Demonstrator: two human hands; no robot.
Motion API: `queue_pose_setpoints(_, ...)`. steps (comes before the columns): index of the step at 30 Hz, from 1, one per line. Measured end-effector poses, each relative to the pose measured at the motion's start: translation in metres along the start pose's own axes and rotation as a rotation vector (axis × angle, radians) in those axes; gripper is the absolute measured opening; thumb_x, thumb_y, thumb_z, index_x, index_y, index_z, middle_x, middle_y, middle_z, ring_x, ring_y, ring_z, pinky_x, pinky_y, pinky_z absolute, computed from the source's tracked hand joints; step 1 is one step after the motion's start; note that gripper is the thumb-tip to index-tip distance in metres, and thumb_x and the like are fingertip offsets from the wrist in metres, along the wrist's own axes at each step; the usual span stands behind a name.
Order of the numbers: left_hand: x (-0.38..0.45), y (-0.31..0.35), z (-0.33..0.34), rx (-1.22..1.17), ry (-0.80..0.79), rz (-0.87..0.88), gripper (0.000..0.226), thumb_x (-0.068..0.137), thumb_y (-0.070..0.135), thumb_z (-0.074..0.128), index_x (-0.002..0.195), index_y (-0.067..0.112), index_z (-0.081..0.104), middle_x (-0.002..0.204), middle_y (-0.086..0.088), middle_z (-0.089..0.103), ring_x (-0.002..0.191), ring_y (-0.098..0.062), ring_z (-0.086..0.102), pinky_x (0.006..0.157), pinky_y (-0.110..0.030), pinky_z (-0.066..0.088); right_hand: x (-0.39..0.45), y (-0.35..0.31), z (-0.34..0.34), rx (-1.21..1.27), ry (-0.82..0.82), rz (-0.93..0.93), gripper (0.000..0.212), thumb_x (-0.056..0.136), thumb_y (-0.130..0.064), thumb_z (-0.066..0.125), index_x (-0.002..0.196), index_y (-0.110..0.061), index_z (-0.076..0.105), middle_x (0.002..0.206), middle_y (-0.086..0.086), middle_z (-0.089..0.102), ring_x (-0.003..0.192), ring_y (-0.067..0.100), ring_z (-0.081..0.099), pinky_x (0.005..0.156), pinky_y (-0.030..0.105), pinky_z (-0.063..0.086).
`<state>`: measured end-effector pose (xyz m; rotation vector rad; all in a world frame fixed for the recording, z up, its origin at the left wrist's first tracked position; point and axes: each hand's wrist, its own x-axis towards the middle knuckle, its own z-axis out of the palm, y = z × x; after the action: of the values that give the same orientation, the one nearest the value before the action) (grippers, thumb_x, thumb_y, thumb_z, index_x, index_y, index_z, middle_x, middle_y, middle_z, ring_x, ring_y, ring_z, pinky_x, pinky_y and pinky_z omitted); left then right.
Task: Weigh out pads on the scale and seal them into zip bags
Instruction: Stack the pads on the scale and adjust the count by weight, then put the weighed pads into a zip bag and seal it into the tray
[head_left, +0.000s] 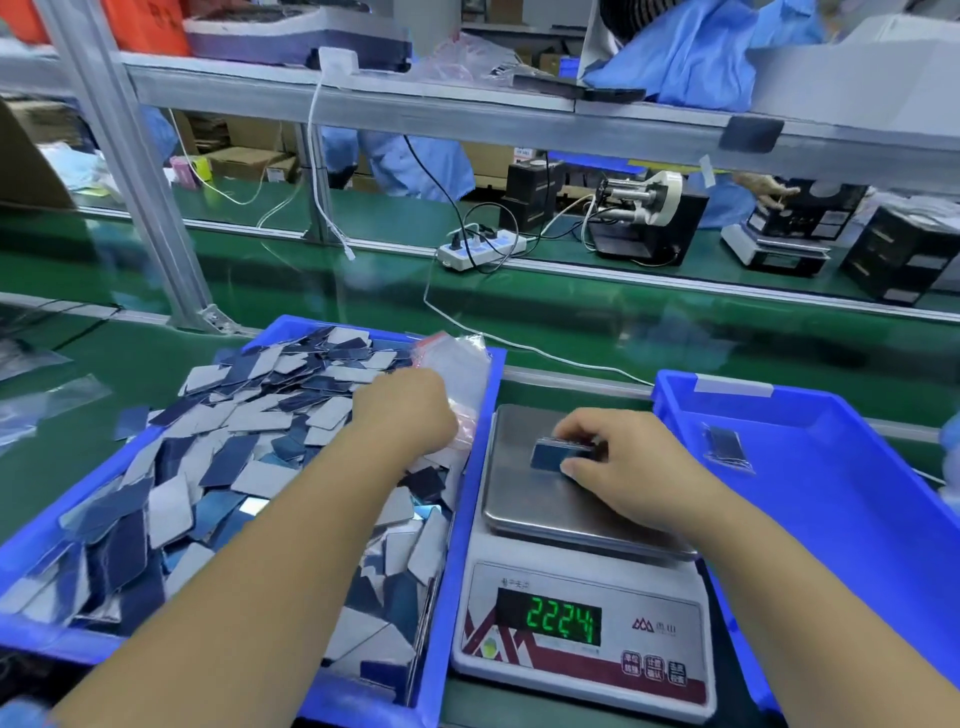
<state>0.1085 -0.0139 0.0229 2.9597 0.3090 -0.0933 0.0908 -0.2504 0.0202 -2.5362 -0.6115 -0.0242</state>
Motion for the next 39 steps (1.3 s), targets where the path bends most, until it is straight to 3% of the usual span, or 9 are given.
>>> queue_pose_setpoints(4, 0.02, -0.003, 0.019, 0.0, 0.025, -0.048, 0.026, 0.084, 0.044, 0.054, 0.1, 0.025, 0.059, 0.1, -0.003, 0.065, 0.093, -0.03, 0.061, 0.078, -0.034, 0.048, 0.009, -0.001, -0.009, -0.039, -0.087, -0.043, 0.022, 0.083, -0.022, 0.072, 0.083, -0.042, 0.063, 0.078, -0.026, 0.064, 0.078, -0.012, 0.055, 0.064, 0.01, 0.04)
queue_pose_setpoints(11, 0.032, -0.01, 0.019, -0.124, 0.127, -0.112, 0.023, 0.085, 0.009, 0.053, 0.093, 0.024, 0.069, 0.097, 0.0, 0.069, 0.094, -0.027, 0.062, 0.076, -0.033, 0.049, 0.029, 0.008, -0.018, 0.185, 0.048, -0.055, 0.022, 0.084, -0.016, 0.074, 0.083, -0.037, 0.066, 0.082, -0.028, 0.065, 0.065, -0.002, 0.056, 0.062, 0.01, 0.043)
queue_pose_setpoints(15, 0.028, -0.012, 0.013, -0.256, 0.158, -0.112, 0.022, 0.086, 0.009, 0.05, 0.08, 0.016, 0.069, 0.085, -0.005, 0.068, 0.083, -0.031, 0.062, 0.065, -0.03, 0.047, 0.026, 0.023, -0.002, 0.436, 0.173, 0.034, 0.024, 0.084, -0.013, 0.076, 0.085, -0.036, 0.069, 0.083, -0.015, 0.069, 0.066, 0.013, 0.055, 0.067, 0.03, 0.051)
queue_pose_setpoints(21, 0.013, -0.017, -0.007, -0.516, 0.296, -0.087, 0.016, 0.084, 0.02, 0.059, 0.075, 0.021, 0.072, 0.072, 0.006, 0.069, 0.075, -0.016, 0.064, 0.057, -0.027, 0.047, 0.021, 0.025, -0.006, 0.707, 0.169, 0.03, 0.017, 0.076, -0.019, 0.076, 0.09, -0.029, 0.074, 0.085, 0.0, 0.073, 0.076, 0.012, 0.062, 0.074, 0.026, 0.049)
queue_pose_setpoints(23, 0.004, -0.011, -0.013, -0.782, 0.239, -0.032, 0.013, 0.082, 0.022, 0.065, 0.07, 0.023, 0.069, 0.067, 0.009, 0.069, 0.062, -0.006, 0.061, 0.056, -0.025, 0.044, 0.02, 0.02, -0.006, 0.893, 0.126, 0.026, 0.02, 0.071, -0.017, 0.075, 0.091, -0.019, 0.073, 0.086, 0.001, 0.073, 0.078, 0.012, 0.064, 0.074, 0.023, 0.05)
queue_pose_setpoints(26, -0.012, 0.005, -0.013, -1.164, 0.053, 0.095, 0.021, 0.081, 0.01, 0.071, 0.064, 0.021, 0.063, 0.073, -0.003, 0.074, 0.07, -0.016, 0.072, 0.065, -0.029, 0.053, 0.019, 0.012, -0.003, 1.12, 0.089, 0.014, 0.026, 0.069, -0.008, 0.072, 0.095, -0.007, 0.07, 0.084, 0.008, 0.071, 0.074, 0.015, 0.063, 0.07, 0.02, 0.051)
queue_pose_setpoints(30, -0.021, 0.025, -0.004, -1.221, 0.022, 0.168, 0.032, 0.084, 0.005, 0.07, 0.063, 0.027, 0.062, 0.07, -0.008, 0.072, 0.073, -0.025, 0.075, 0.062, -0.035, 0.059, 0.019, 0.003, 0.004, 1.281, 0.045, 0.072, 0.047, 0.064, 0.007, 0.077, 0.107, 0.011, 0.06, 0.106, 0.045, 0.056, 0.092, 0.033, 0.055, 0.087, 0.042, 0.043)
queue_pose_setpoints(34, -0.023, 0.028, -0.003, -1.302, -0.046, 0.238, 0.031, 0.087, 0.005, 0.07, 0.067, 0.027, 0.062, 0.076, -0.011, 0.072, 0.073, -0.029, 0.069, 0.06, -0.029, 0.056, 0.02, 0.001, 0.005, 1.286, 0.042, 0.067, 0.032, 0.068, 0.001, 0.075, 0.098, 0.001, 0.064, 0.084, 0.016, 0.067, 0.076, 0.025, 0.064, 0.071, 0.028, 0.054)
queue_pose_setpoints(39, -0.028, 0.024, -0.005, -1.388, -0.313, 0.317, 0.025, 0.075, 0.018, 0.076, 0.096, 0.017, 0.062, 0.09, -0.008, 0.072, 0.082, -0.014, 0.068, 0.066, -0.024, 0.054, 0.02, 0.0, 0.006, 1.317, 0.104, 0.047, 0.02, 0.073, -0.002, 0.071, 0.091, -0.01, 0.072, 0.087, 0.014, 0.069, 0.077, 0.025, 0.065, 0.073, 0.033, 0.055)
